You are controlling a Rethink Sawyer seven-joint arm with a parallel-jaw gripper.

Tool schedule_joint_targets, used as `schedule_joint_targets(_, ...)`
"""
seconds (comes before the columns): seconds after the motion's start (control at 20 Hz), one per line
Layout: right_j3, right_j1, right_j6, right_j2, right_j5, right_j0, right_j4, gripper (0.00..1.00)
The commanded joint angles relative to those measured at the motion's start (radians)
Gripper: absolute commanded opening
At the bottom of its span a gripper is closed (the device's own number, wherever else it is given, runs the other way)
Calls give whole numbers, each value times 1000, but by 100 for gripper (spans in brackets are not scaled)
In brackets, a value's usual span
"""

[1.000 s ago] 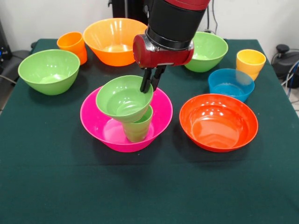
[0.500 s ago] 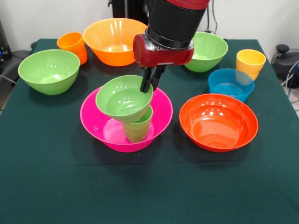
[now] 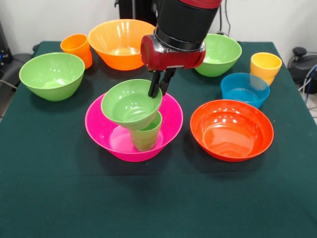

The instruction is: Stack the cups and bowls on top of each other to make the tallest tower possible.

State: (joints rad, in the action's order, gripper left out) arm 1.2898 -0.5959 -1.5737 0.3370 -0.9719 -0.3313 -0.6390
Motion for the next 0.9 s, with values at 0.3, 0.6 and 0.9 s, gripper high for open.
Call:
schedule_joint_targets(0.3,74,21,233,35,-50,15,-62,0)
schedule_joint_targets(0.6,88,17,221,33,-44,14,-60,0)
schedule_joint_targets(0.9,102,13,212,32,-38,11,-57,0)
